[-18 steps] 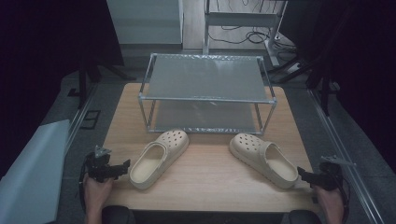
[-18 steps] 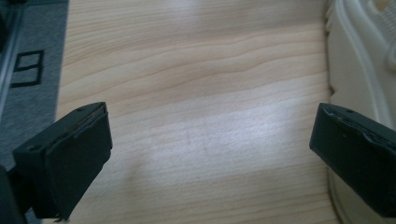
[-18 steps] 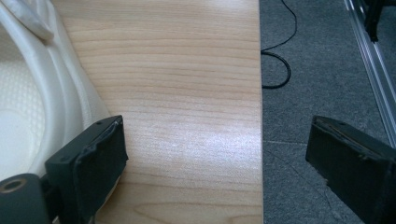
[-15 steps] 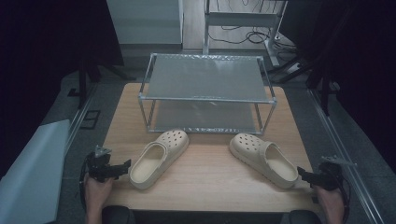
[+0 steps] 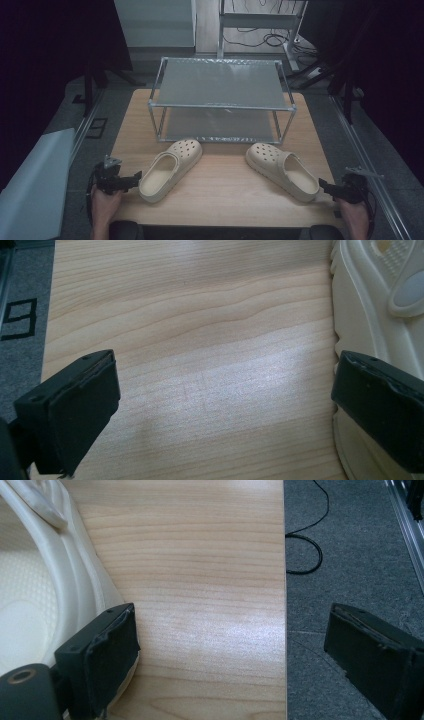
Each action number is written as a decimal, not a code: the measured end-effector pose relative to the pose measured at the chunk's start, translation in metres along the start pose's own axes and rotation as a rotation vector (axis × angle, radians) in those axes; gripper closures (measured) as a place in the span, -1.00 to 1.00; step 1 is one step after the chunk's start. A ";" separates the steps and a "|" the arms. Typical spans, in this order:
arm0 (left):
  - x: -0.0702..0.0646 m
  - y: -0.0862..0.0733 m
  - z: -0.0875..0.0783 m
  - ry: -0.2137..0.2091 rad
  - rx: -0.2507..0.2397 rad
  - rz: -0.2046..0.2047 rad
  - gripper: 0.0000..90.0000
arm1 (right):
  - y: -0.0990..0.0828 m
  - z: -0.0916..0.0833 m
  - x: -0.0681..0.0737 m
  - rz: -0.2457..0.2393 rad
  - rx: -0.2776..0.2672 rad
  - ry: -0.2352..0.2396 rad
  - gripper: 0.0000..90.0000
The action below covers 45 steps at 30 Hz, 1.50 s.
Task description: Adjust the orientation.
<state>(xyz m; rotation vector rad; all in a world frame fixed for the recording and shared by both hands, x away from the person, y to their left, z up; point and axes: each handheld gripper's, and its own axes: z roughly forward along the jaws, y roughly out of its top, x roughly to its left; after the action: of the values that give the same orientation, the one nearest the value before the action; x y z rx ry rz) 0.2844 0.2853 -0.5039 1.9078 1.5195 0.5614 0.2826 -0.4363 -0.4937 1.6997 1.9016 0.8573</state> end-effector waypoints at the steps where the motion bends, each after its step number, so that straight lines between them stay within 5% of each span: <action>1: 0.000 0.000 0.000 0.003 0.001 0.001 -1.00 | 0.000 0.000 0.000 0.002 -0.002 0.000 -0.87; 24: -0.012 0.001 -0.002 -0.037 0.047 0.061 -0.89 | -0.001 0.002 -0.004 0.040 0.008 0.010 -0.92; 37: -0.053 0.005 0.004 -0.152 0.106 0.151 -0.94 | -0.001 0.002 -0.002 0.039 0.014 0.022 -0.86; 45: -0.073 0.008 0.010 -0.167 0.116 0.178 -0.96 | -0.002 0.003 -0.003 0.039 0.019 0.024 -0.86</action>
<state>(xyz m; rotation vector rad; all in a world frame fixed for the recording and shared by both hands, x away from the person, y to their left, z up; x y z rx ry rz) 0.2788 0.2110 -0.5010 2.1363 1.3106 0.3854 0.2838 -0.4387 -0.4970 1.7498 1.9039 0.8811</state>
